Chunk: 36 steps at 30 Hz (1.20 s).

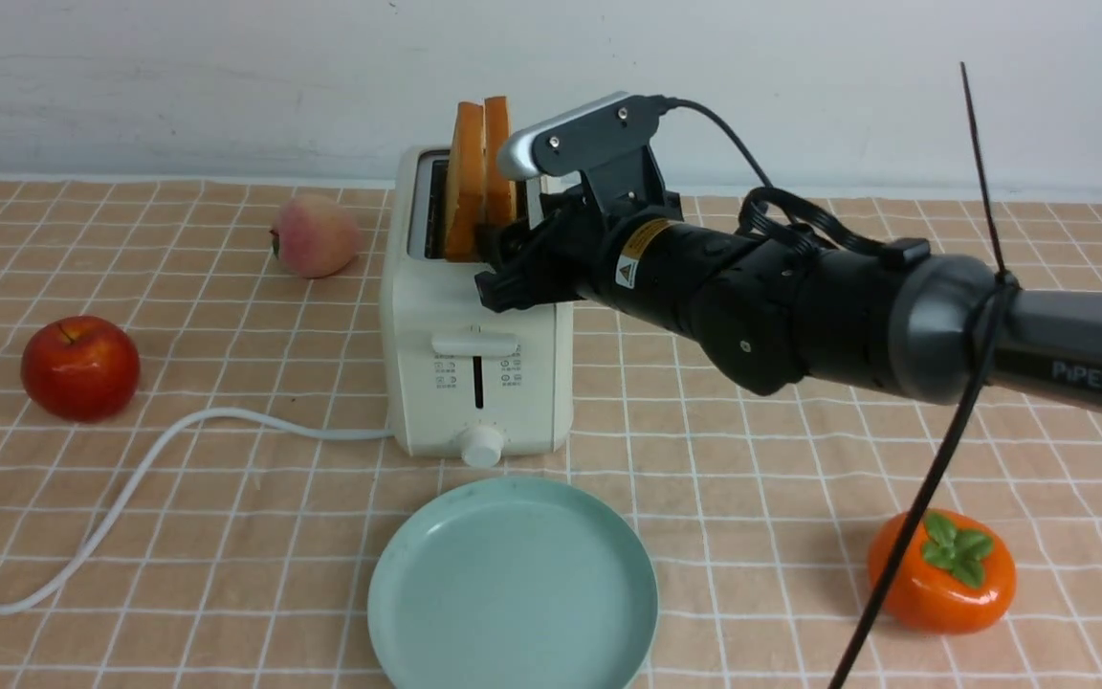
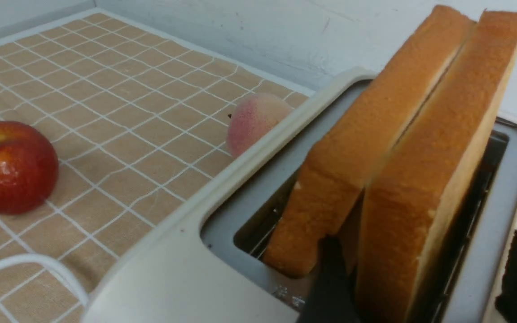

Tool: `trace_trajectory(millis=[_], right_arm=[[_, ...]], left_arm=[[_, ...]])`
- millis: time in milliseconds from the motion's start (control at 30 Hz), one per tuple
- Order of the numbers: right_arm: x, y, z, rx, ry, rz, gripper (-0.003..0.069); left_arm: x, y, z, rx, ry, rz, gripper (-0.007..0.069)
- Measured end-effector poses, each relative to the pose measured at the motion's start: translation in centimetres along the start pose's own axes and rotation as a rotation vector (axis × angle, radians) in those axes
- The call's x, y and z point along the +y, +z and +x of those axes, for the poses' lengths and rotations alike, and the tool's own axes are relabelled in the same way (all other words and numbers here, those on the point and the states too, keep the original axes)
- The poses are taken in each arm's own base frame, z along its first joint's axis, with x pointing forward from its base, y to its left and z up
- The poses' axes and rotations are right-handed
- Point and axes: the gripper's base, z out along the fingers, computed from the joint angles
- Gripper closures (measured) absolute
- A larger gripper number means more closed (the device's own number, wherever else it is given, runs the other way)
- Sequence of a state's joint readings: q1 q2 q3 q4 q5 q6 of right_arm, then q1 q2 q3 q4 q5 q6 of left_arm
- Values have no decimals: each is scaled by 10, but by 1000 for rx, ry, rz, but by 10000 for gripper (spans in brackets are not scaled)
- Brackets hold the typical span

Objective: Take toasted bread from bread machine on light coffee tablecloth place on plate.
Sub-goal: 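Grasp the toast slice in the toaster and pull it up out of the slot with the right gripper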

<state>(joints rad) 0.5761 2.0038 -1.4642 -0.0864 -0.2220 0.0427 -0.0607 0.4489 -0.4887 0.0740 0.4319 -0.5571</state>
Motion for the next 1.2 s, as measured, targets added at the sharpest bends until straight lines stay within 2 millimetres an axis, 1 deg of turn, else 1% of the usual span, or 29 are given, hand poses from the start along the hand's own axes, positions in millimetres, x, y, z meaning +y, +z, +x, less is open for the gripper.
trace_trajectory(millis=[100,333,533,600,767,867,967,1067,1100,1133,1167,1200], right_arm=[[-2,0,1,5,1,4,191],[-6,0,0,-12,24,16,195],[-11,-1,-12,-155,170,55,195],[-13,-1,-14,-174,218,71,195],[-14,2,-10,-176,260,79,195],[-14,9,-4,-157,265,80,195],[-13,13,-4,-136,268,76,200],[-13,15,-6,-126,270,73,231],[-13,16,-8,-123,270,71,273],[-13,16,-9,-117,268,70,338],[-13,16,-9,-114,269,69,385],[-12,16,-10,-108,274,66,452]], left_arm=[[0,0,0,0,0,0,383],[0,0,0,0,0,0,383],[0,0,0,0,-1,0,383],[0,0,0,0,-1,0,383],[0,0,0,0,-2,0,383],[0,0,0,1,-2,0,383],[0,0,0,1,-2,0,383],[0,0,0,1,-2,-1,383],[0,0,0,1,-2,-1,383],[0,0,0,1,-2,-1,383],[0,0,0,2,-2,-1,383],[0,0,0,3,-2,-2,383]])
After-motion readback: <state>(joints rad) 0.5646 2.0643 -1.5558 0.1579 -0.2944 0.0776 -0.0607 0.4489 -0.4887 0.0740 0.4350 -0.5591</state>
